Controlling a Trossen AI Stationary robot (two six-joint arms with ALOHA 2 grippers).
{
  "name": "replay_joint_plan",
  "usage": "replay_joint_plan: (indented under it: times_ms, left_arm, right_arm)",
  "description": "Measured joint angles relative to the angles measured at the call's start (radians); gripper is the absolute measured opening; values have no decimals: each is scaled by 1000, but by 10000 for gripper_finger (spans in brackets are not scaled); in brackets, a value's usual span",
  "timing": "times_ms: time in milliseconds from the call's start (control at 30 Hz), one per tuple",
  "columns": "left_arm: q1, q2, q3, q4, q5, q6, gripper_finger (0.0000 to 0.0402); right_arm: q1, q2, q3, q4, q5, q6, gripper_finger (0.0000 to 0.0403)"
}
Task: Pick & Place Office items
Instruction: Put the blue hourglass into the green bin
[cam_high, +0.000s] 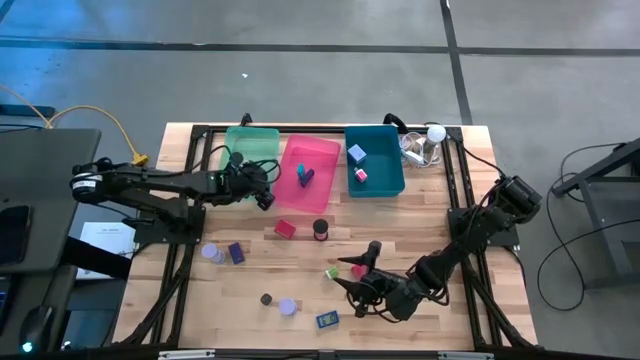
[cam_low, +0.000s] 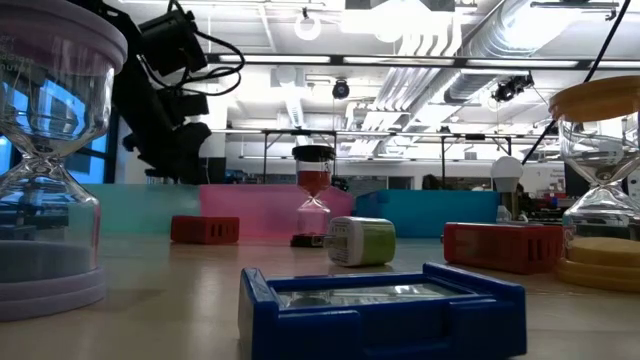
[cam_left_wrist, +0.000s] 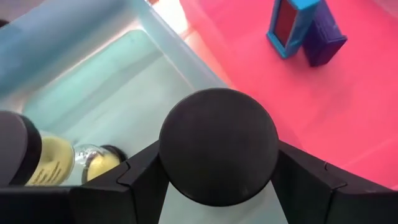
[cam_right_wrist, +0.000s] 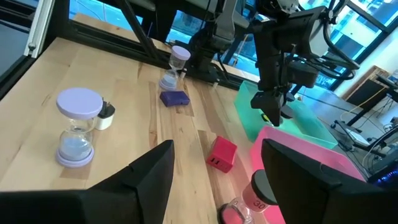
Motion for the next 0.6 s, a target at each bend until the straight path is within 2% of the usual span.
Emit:
replay_joint_plan:
  times_ms: [467, 600]
  left_arm:
    - [-8, -1, 2, 14, -3, 8, 248]
    - [-8, -2, 3, 6, -3, 64, 248]
  right_arm:
    - [0, 0, 0, 0, 0, 0, 231]
    - [0, 0, 0, 0, 0, 0, 231]
